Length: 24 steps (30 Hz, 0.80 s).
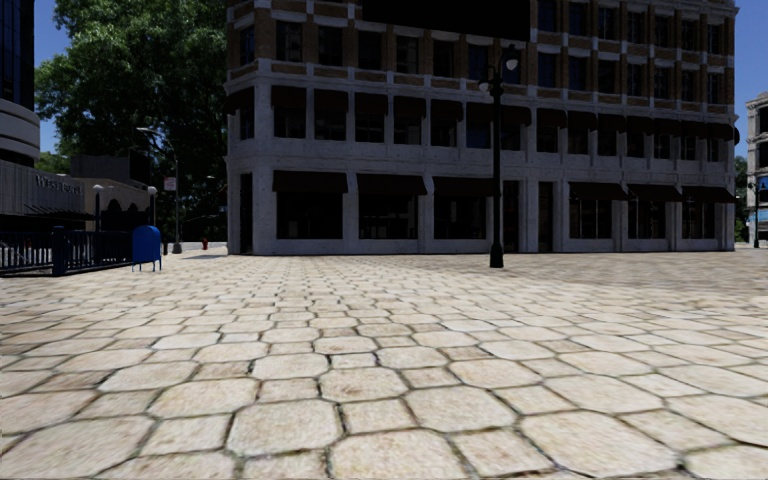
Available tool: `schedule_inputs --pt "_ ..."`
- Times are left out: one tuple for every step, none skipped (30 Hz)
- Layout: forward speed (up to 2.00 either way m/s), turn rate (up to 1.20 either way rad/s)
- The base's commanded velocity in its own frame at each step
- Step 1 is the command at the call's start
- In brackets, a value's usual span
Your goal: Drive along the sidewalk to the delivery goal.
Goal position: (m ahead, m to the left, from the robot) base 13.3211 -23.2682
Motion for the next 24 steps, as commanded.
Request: schedule_inputs --pt "1.38 0.0" --pt "1.38 0.0" --pt "1.38 0.0" --pt "1.38 0.0" --pt "1.39 0.0" --pt "1.39 0.0" --pt "1.39 0.0" --pt "1.39 0.0" --pt "1.39 0.0" --pt "1.39 0.0" --pt "1.39 0.0" --pt "1.39 0.0" --pt "1.39 0.0" --pt "1.39 0.0" --pt "1.39 0.0" --pt "1.39 0.0" --pt "1.39 0.0" --pt "1.39 0.0" --pt "1.39 0.0" --pt "1.39 0.0" --pt "1.39 0.0" --pt "1.39 0.0" --pt "1.39 0.0" --pt "1.39 0.0"
